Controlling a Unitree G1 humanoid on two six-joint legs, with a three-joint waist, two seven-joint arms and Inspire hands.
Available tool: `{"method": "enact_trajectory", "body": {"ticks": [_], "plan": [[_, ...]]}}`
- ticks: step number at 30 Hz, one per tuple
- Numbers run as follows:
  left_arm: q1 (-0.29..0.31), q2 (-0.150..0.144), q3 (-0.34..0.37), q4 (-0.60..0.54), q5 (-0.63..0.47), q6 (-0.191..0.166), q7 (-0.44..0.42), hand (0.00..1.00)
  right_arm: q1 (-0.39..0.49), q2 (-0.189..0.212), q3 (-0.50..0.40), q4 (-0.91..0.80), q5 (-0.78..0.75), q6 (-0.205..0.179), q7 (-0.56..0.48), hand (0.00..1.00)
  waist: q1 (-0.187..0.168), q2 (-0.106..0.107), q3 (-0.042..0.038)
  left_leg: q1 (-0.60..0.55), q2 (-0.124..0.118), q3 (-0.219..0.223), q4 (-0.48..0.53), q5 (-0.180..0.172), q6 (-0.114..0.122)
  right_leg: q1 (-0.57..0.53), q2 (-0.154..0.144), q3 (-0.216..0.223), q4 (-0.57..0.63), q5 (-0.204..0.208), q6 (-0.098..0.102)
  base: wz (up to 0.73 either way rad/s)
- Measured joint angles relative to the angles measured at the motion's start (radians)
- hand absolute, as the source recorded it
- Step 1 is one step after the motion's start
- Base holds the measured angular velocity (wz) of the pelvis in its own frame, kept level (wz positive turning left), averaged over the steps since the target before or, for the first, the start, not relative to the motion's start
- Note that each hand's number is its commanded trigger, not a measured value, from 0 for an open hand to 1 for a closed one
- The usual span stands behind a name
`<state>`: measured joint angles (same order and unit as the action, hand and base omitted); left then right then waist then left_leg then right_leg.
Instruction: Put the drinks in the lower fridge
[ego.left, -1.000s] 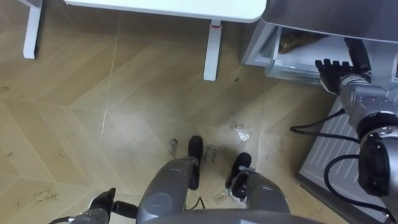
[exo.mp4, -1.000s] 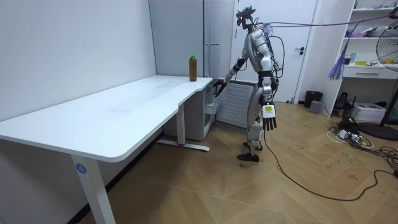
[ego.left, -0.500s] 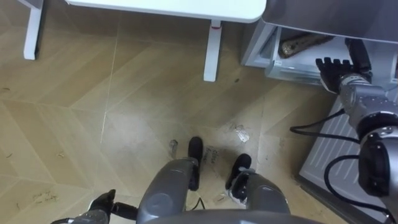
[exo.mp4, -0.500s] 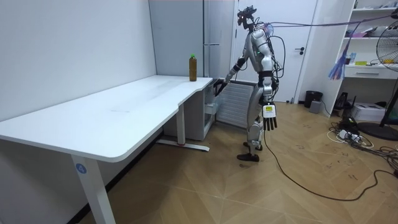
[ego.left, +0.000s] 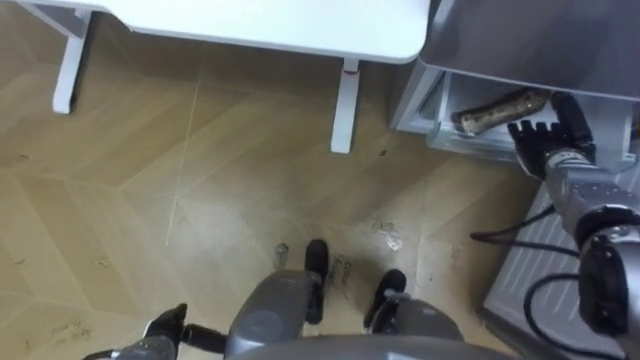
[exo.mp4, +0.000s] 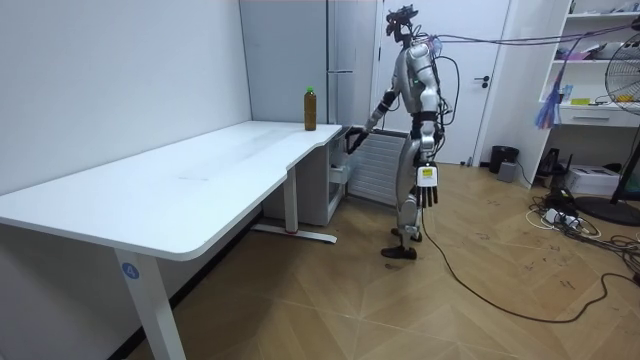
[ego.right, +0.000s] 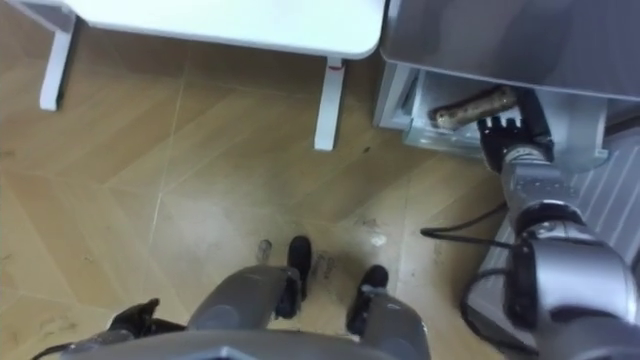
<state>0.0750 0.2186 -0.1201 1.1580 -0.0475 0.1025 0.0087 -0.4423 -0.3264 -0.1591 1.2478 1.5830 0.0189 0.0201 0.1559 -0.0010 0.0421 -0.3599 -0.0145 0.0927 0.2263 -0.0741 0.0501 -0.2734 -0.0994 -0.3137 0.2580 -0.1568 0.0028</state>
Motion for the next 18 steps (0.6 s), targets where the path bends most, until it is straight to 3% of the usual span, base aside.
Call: {"method": "enact_trajectory", "body": {"ticks": [3, 5, 10, 11, 13, 16, 18], "plan": [[0.003, -0.001, 0.001, 0.000, 0.002, 0.000, 0.000, 0.00, 0.041, 0.014, 0.000, 0.000, -0.042, 0.004, 0.013, 0.00, -0.016, 0.001, -0.0027, 0.041, 0.001, 0.009, -0.023, 0.000, -0.001, 0.034, 0.004, 0.004, -0.018, 0.001, 0.002, -0.04], [0.004, -0.003, 0.001, -0.006, 0.004, -0.004, 0.011, 0.00, 0.065, 0.027, 0.000, -0.001, -0.063, 0.002, 0.017, 0.00, -0.028, 0.000, -0.0099, 0.070, 0.001, 0.021, -0.033, -0.001, -0.002, 0.061, 0.005, 0.005, -0.027, 0.001, 0.002, -0.07], [0.007, -0.017, 0.004, -0.029, -0.003, -0.042, 0.053, 0.00, 0.135, 0.060, 0.015, -0.002, -0.084, -0.004, 0.028, 0.00, -0.048, -0.007, -0.0184, 0.154, 0.002, 0.042, -0.064, -0.004, -0.006, 0.142, 0.013, 0.011, -0.061, 0.003, 0.006, -0.03], [0.007, -0.024, 0.007, -0.030, -0.015, -0.051, 0.067, 0.00, 0.164, 0.071, 0.027, -0.003, -0.102, -0.006, 0.029, 0.00, -0.051, -0.011, -0.0265, 0.169, 0.001, 0.042, -0.066, -0.005, -0.008, 0.162, 0.015, 0.010, -0.074, 0.003, 0.006, 0.00], [0.010, -0.040, 0.035, -0.031, -0.021, -0.069, 0.082, 0.00, 0.210, 0.095, 0.030, -0.005, -0.137, -0.008, 0.029, 0.00, -0.061, -0.018, -0.0334, 0.193, -0.001, 0.042, -0.069, -0.007, -0.011, 0.194, 0.018, 0.011, -0.088, 0.002, 0.007, 0.06], [0.027, -0.065, 0.086, -0.041, -0.019, -0.088, 0.098, 0.00, 0.280, 0.123, 0.029, -0.005, -0.190, -0.007, 0.033, 0.00, -0.073, -0.022, -0.0356, 0.241, -0.003, 0.047, -0.077, -0.015, -0.014, 0.238, 0.020, 0.017, -0.095, -0.002, 0.010, -0.03], [0.036, -0.066, 0.098, -0.046, -0.026, -0.098, 0.101, 0.00, 0.318, 0.126, 0.044, -0.006, -0.203, -0.010, 0.040, 0.00, -0.080, -0.021, -0.0360, 0.259, -0.001, 0.046, -0.078, -0.022, -0.016, 0.257, 0.025, 0.017, -0.108, -0.002, 0.010, -0.04]]}}
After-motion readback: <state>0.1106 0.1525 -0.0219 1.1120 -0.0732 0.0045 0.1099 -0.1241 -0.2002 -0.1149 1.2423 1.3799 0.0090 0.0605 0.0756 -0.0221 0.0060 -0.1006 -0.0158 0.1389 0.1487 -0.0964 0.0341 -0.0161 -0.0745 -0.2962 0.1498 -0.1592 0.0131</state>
